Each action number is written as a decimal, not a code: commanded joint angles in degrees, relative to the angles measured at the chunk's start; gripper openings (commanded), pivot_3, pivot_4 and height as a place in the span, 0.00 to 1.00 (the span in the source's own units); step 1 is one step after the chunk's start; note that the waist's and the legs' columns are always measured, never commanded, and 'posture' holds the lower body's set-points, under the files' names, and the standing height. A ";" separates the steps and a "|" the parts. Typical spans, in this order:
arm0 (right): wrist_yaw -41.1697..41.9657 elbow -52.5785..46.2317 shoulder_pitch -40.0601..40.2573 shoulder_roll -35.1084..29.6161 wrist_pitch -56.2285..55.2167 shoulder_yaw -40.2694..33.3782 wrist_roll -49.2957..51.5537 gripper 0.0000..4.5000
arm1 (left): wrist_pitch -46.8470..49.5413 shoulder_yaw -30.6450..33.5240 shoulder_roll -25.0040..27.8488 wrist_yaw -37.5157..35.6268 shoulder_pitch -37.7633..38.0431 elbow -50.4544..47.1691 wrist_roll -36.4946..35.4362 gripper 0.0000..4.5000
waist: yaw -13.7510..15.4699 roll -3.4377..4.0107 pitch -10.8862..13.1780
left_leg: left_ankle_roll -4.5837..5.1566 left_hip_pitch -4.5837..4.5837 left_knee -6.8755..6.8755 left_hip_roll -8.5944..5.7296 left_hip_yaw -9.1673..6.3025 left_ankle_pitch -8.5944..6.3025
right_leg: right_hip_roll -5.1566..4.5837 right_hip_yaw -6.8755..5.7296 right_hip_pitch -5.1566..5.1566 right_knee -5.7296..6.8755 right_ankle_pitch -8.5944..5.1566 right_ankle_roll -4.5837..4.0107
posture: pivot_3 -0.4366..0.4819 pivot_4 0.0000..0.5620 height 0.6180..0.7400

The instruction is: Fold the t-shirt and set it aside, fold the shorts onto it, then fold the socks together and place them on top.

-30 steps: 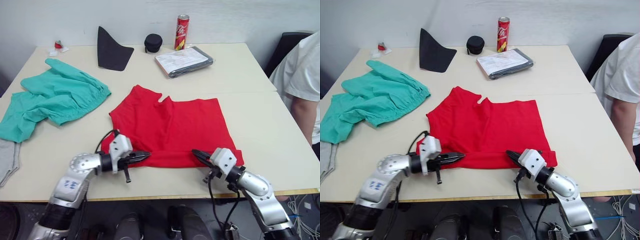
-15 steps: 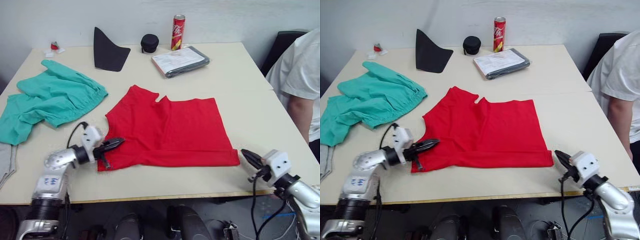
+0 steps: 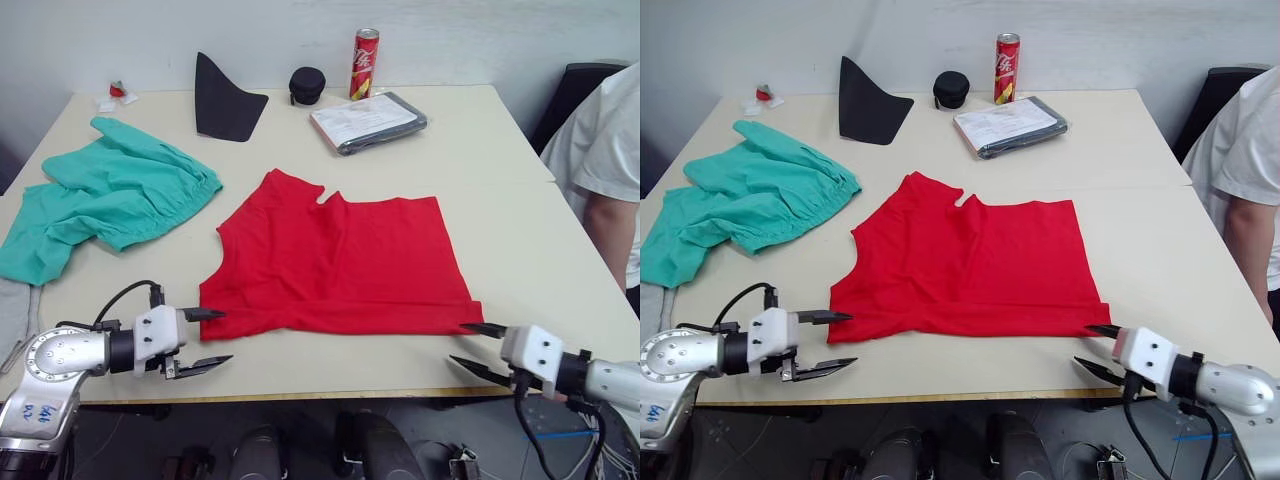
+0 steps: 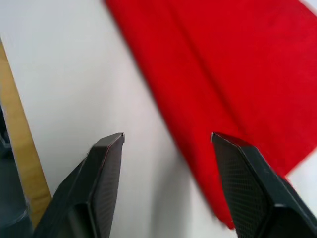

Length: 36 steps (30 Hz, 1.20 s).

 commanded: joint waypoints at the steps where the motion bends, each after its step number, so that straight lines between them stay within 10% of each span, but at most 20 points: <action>1: -1.72 3.43 -3.07 -0.53 -0.70 1.49 -3.99 0.60 | -1.69 -1.08 -0.67 3.85 -2.30 2.50 3.95 0.77 | -0.05 -0.09 0.00 | 0.01 0.00 0.01 0.01 0.00 0.00 | 0.00 0.00 0.00 0.00 0.00 0.00 | 0.48 0.27 1.00; 10: -1.12 11.37 -8.53 -2.75 -1.88 3.84 -7.42 0.02 | -0.29 -2.16 2.69 3.45 -4.87 10.55 6.35 0.28 | -0.21 -0.20 -0.21 | 0.02 0.10 0.02 0.03 0.03 0.01 | -0.02 -0.01 0.08 0.01 0.06 -0.02 | 0.48 0.27 1.00; 14: -0.24 13.44 -8.65 -4.25 -3.46 3.55 -6.40 0.00 | -1.62 -1.83 3.83 2.75 -6.03 13.02 5.00 0.01 | -0.19 -0.19 -0.29 | 0.01 0.12 0.02 0.03 0.03 0.01 | -0.03 -0.02 0.09 0.01 0.07 -0.03 | 0.48 0.27 1.00; 36: 2.45 -6.49 21.78 -2.93 -2.75 -7.27 2.24 0.00 | -1.92 13.55 -0.28 2.69 26.57 -10.64 -3.74 0.01 | 1.12 -0.42 -0.40 | -0.07 0.01 0.00 0.15 0.03 -0.62 | 0.00 -0.14 0.09 -0.35 -0.25 0.01 | 0.48 0.27 1.00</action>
